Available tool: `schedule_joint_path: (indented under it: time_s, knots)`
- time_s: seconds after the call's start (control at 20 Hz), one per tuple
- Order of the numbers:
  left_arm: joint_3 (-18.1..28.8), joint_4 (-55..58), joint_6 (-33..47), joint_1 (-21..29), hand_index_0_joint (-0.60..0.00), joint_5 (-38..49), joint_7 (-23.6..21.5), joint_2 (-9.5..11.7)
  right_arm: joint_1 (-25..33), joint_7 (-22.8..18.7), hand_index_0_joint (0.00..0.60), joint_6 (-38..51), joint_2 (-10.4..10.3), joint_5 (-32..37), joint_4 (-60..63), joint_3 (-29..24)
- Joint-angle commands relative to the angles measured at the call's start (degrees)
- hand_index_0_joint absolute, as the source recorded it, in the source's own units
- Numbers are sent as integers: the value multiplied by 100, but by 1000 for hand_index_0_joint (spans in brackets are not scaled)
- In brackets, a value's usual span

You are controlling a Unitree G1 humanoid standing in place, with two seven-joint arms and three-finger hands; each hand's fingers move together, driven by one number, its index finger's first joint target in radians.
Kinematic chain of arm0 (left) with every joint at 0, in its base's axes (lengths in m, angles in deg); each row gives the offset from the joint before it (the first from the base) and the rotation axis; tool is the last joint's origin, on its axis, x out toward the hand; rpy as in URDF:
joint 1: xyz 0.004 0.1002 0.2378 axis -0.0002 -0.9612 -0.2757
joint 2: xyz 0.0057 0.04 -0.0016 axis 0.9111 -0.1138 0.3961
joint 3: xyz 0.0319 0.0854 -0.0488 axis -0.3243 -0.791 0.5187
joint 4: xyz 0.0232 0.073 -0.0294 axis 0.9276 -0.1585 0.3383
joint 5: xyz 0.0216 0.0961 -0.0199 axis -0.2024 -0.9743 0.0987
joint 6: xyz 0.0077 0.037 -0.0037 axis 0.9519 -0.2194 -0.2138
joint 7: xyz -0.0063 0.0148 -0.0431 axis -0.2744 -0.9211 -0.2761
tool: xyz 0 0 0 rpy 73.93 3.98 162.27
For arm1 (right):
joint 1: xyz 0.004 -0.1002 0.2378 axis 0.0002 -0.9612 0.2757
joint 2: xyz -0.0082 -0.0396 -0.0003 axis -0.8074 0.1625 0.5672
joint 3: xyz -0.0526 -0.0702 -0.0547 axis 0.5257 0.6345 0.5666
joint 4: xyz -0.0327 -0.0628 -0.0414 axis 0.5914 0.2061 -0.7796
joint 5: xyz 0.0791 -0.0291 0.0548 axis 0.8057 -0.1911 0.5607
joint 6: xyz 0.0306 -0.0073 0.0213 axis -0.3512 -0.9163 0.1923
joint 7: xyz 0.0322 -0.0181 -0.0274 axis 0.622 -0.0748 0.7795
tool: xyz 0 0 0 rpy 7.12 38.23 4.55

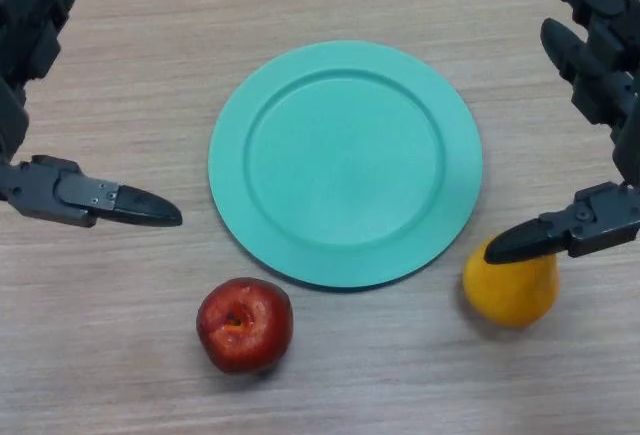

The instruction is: Pick up the red apple and place it on the plate

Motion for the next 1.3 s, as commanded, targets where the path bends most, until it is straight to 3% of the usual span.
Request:
schedule_joint_path:
  time_s: [0.05,0.15,0.35,0.55,0.75,0.85,0.9,0.95,1.0,1.1,1.3]
  knots:
    - [605,282,389,164,0,263,111,350,231,-134,0,614,12,-99,-440,-136]
    - [637,253,526,131,0,273,111,325,175,-159,0,377,-111,365,-622,-250]
    - [389,110,944,-40,0,-141,280,157,135,-348,0,337,-6,714,-725,-253]
    - [396,713,109,-527,0,347,71,-206,129,-415,0,308,-37,458,-640,-104]
    - [310,993,276,-1269,0,149,165,-755,229,-470,0,129,-94,325,-508,-23]
    - [146,787,886,-1659,0,-176,406,-998,261,-568,0,30,-178,452,-494,-38]
    - [-86,475,1575,-1911,0,-461,424,-1191,304,-657,0,-25,-174,558,-532,-43]
    - [-200,335,1873,-2033,0,-590,421,-1247,310,-677,0,-51,-166,600,-558,-53]
    - [-506,-63,2605,-2231,0,-849,183,-1309,342,-739,0,-55,-158,645,-573,-24]
    - [-914,-529,3222,-2405,0,-998,-379,-1338,395,-798,0,-102,-163,646,-593,38]
    - [-1602,-1222,3804,-2506,0,-1324,-794,-1348,422,-811,0,-153,-209,652,-618,92]
